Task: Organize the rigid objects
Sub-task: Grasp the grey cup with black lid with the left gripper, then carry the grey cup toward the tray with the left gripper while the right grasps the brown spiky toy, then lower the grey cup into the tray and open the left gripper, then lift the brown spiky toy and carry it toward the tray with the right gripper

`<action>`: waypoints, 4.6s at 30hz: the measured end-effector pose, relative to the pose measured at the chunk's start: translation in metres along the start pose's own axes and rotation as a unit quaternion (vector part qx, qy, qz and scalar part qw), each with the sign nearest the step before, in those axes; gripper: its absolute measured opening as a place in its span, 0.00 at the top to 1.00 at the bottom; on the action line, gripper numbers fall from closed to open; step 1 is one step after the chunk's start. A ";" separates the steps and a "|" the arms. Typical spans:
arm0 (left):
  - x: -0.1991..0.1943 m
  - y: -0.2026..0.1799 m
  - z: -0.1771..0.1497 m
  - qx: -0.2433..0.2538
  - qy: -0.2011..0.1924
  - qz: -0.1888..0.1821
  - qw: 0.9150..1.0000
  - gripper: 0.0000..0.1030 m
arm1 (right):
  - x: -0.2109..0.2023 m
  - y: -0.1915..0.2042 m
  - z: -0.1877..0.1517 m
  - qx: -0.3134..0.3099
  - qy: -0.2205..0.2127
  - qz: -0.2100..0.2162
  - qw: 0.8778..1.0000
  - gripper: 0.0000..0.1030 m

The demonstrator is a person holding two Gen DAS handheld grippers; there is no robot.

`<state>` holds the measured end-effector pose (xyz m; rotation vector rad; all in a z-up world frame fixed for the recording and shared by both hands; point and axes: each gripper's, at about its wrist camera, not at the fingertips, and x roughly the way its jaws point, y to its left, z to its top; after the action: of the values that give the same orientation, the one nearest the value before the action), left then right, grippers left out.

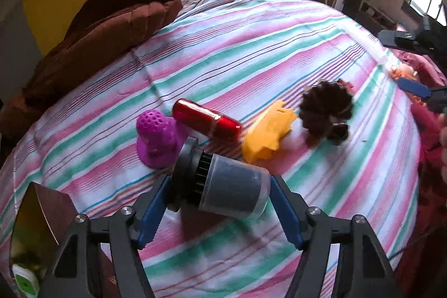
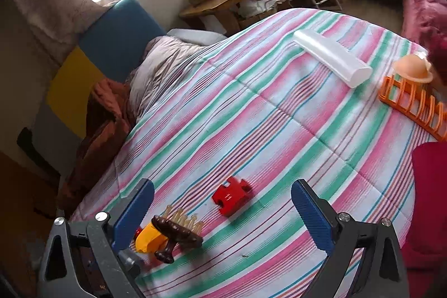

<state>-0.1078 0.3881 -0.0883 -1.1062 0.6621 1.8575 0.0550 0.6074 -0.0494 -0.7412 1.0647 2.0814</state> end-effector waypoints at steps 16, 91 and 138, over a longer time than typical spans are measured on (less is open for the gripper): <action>-0.091 -0.021 -0.071 -0.061 -0.073 -0.044 0.994 0.30 | 0.028 0.005 -0.010 -0.024 0.066 0.000 0.998 0.04; -0.084 0.245 -0.133 -0.337 -0.026 0.086 0.937 0.34 | 0.074 0.092 -0.073 -0.343 0.106 -0.069 0.931 0.43; -0.199 0.100 -0.234 -0.287 -0.125 0.224 0.923 0.30 | 0.072 0.096 -0.079 -0.359 0.098 -0.077 0.925 0.43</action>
<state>-0.0451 0.0785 -0.0199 -1.0970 0.2249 2.6480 -0.0494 0.5212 -0.0976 -1.3584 0.2818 2.2848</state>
